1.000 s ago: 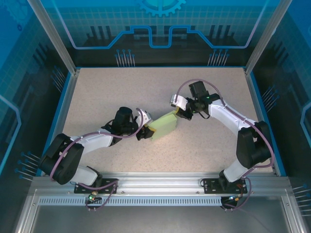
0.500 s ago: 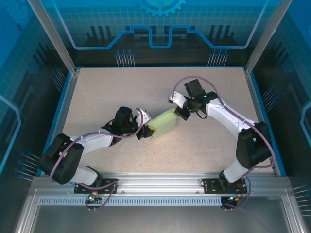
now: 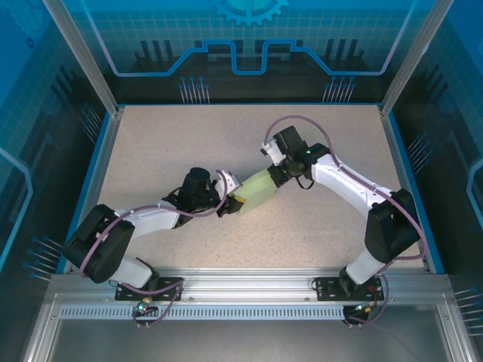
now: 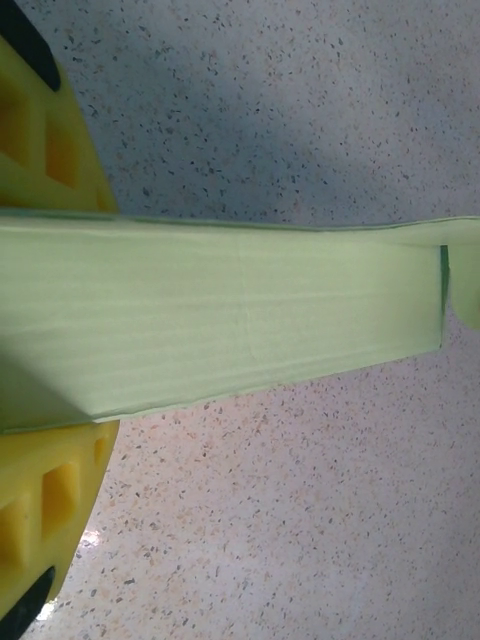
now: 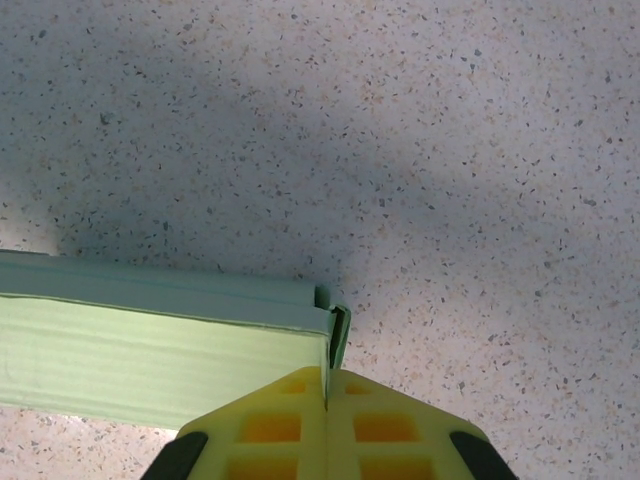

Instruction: Fold the paper box

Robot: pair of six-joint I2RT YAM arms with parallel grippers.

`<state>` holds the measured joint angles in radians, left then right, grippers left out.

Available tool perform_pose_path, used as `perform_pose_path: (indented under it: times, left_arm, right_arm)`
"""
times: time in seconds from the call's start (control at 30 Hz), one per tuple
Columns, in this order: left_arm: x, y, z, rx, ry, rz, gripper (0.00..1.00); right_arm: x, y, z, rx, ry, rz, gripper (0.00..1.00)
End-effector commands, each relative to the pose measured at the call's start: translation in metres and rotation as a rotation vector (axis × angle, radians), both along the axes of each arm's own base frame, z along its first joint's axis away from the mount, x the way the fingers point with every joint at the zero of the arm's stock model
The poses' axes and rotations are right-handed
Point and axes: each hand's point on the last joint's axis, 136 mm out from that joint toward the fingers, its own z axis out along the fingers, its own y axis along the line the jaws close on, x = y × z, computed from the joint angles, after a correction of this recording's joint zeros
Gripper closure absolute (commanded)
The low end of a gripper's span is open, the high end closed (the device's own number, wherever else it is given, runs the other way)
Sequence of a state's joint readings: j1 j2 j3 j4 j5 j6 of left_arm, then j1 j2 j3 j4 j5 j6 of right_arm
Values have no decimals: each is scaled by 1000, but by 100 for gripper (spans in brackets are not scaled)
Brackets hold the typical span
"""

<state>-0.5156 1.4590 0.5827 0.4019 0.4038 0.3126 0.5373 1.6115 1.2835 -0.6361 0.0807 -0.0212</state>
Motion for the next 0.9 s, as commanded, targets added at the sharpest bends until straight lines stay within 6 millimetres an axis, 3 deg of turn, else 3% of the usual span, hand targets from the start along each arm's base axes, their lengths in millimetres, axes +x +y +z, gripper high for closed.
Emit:
perform_pose_path:
  times: [0.0, 0.87]
  left_arm:
    - [9, -2, 7, -18, -25, 27, 72]
    - [11, -2, -2, -5, -13, 34, 72]
  right_arm:
    - [-4, 2, -8, -5, 5, -18, 98]
    - [-16, -12, -39, -68, -39, 46, 98]
